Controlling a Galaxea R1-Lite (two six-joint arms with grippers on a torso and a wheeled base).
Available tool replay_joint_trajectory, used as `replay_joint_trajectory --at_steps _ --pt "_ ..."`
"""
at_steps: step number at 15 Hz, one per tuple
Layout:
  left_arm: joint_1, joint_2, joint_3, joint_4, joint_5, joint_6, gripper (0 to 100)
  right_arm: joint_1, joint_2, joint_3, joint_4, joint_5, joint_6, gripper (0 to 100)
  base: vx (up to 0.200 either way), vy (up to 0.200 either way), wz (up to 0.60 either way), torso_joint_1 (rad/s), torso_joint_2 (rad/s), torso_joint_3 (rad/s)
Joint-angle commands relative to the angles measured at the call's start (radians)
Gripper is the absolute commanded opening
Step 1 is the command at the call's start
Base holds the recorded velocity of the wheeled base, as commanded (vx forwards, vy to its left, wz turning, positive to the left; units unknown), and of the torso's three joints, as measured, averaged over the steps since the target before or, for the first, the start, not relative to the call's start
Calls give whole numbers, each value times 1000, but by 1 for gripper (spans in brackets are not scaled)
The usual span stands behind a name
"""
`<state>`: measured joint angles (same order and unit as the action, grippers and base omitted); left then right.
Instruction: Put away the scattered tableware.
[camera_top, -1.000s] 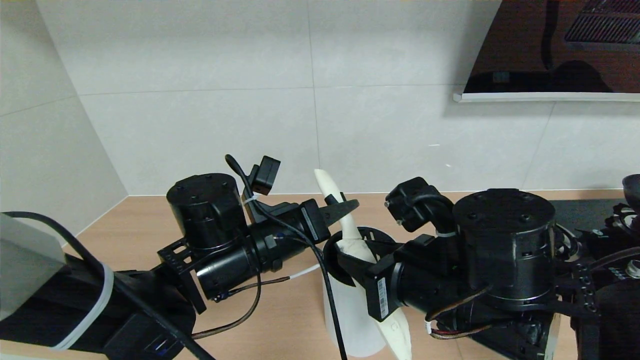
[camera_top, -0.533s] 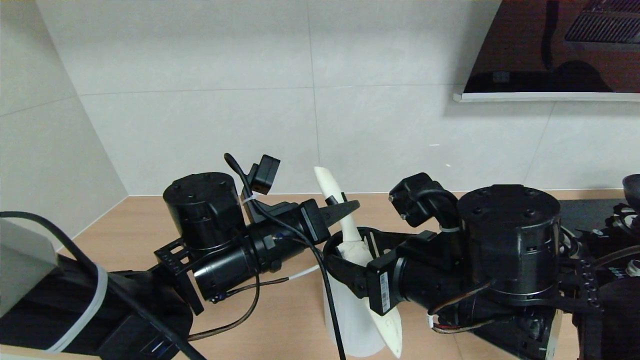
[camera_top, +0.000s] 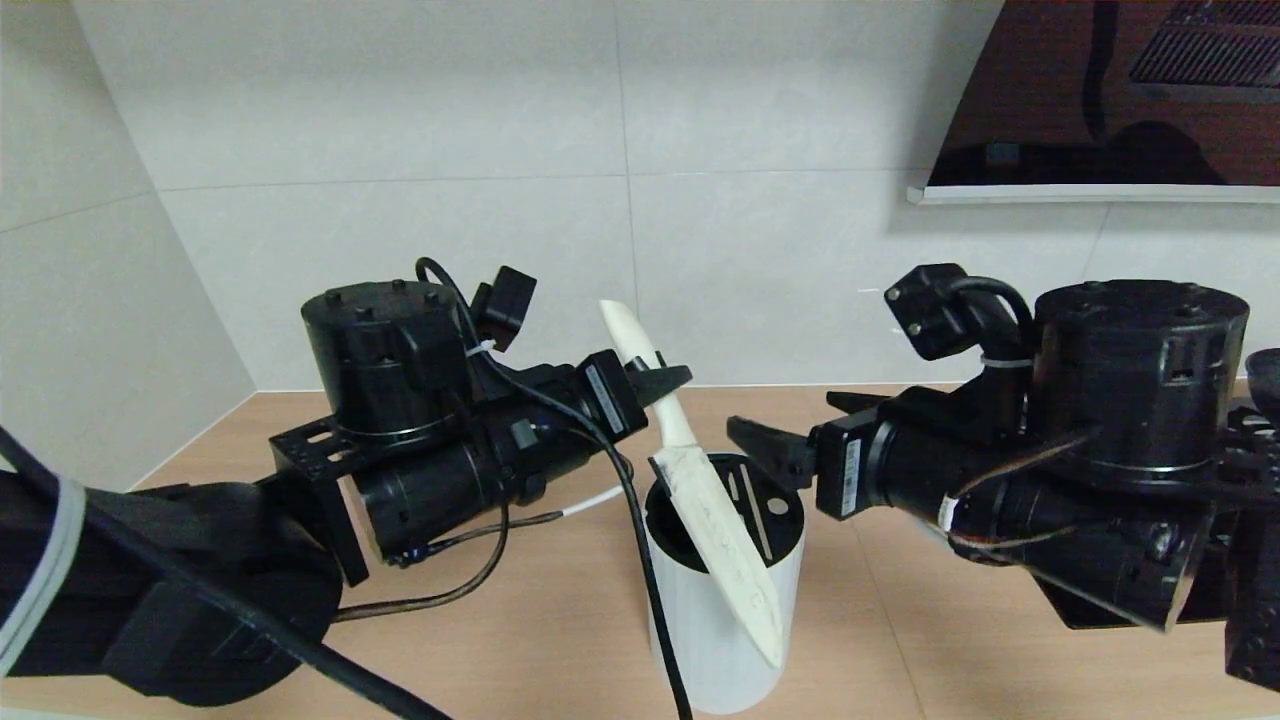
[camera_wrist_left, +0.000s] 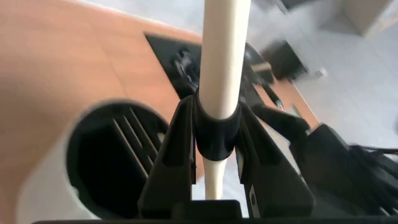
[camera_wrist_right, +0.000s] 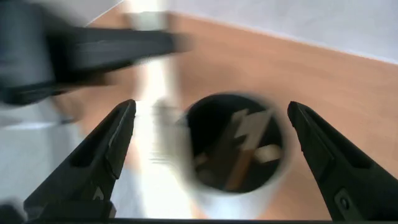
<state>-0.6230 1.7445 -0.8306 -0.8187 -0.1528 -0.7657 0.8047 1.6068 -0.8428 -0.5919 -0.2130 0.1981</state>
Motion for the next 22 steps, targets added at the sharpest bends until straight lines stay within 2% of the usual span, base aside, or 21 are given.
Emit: replay_joint_trajectory --at_steps 1,2,3,5,7,10,12,14,15,16,17,18,20,22 --pt "-1 -39 -96 78 99 19 0 -136 -18 -2 -2 26 1 100 0 0 0 0 0 0" --pt "-1 -46 -134 128 142 28 0 -171 -24 11 0 26 1 100 0 0 0 0 0 0" --pt "-3 -68 -197 253 206 40 0 -229 -27 37 -3 26 1 100 0 0 0 0 0 0" --pt "-6 -103 -260 377 268 51 0 -294 -36 57 -2 24 12 100 0 0 0 0 0 0" --pt "-27 -146 -260 431 309 131 0 -321 -53 96 -3 27 30 100 0 0 0 0 0 0" --pt "-135 -115 -326 506 579 215 0 -320 -38 94 -6 29 30 100 0 0 0 0 0 0" --pt "-204 -80 -347 513 746 304 0 -320 -27 97 -8 29 29 100 0 0 0 0 0 0" --pt "-258 -46 -369 510 901 347 0 -320 -19 99 -9 27 29 100 0 0 0 0 0 0" --pt "-279 -40 -363 498 938 358 0 -320 -11 99 -9 27 27 100 0 0 0 0 0 0" --pt "-288 -40 -357 492 947 361 0 -320 -10 99 -11 27 27 100 0 0 0 0 0 0" --pt "-304 -37 -344 477 964 378 0 -320 -2 99 -11 27 26 100 0 0 0 0 0 0" --pt "-307 -23 -332 434 996 407 0 -320 2 102 -11 26 24 100 0 0 0 0 0 0" --pt "-308 6 -308 340 1006 447 0 -320 4 105 -11 26 24 100 0 0 0 0 0 0" --pt "-308 35 -274 227 1009 505 0 -317 5 105 -11 26 24 100 0 0 0 0 0 0"
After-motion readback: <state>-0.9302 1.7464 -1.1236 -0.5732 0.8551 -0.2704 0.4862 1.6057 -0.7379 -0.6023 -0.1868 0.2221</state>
